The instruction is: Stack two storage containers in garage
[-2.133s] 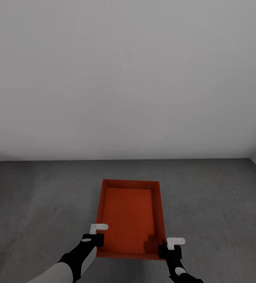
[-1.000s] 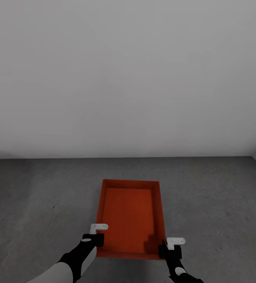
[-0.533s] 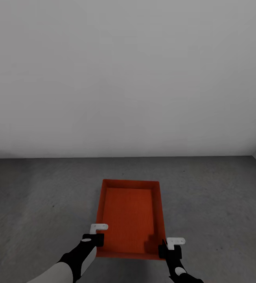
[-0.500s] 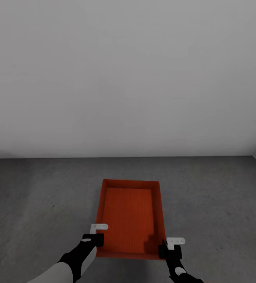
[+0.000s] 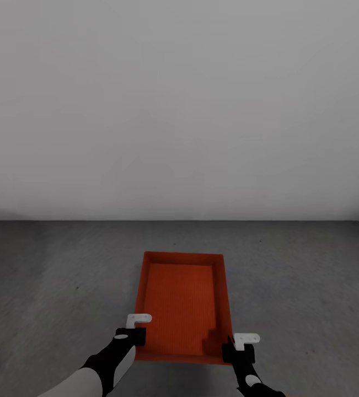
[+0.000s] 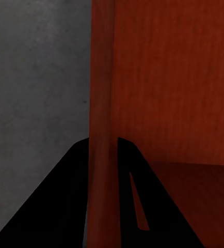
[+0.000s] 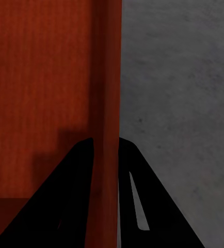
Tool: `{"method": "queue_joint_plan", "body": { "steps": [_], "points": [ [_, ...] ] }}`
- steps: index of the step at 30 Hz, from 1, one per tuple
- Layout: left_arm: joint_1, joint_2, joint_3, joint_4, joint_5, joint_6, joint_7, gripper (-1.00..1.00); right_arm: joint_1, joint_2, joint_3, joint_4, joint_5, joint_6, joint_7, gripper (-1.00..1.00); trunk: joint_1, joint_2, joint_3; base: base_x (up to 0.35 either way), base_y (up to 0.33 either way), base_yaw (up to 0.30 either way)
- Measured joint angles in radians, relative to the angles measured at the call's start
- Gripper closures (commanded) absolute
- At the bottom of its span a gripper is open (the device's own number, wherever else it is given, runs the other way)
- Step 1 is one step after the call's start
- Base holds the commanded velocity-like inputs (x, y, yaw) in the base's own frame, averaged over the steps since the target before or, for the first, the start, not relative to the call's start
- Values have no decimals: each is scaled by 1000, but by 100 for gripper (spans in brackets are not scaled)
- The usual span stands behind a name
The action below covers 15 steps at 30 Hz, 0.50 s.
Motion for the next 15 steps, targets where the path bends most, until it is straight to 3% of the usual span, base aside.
{"method": "queue_joint_plan", "body": {
  "steps": [15],
  "points": [
    [0, -1, 3, 0, -3, 0, 0, 100, 0, -1, -3, -1, 4, 1, 0, 100, 0, 0, 0, 0, -4, 11]
  ]
}}
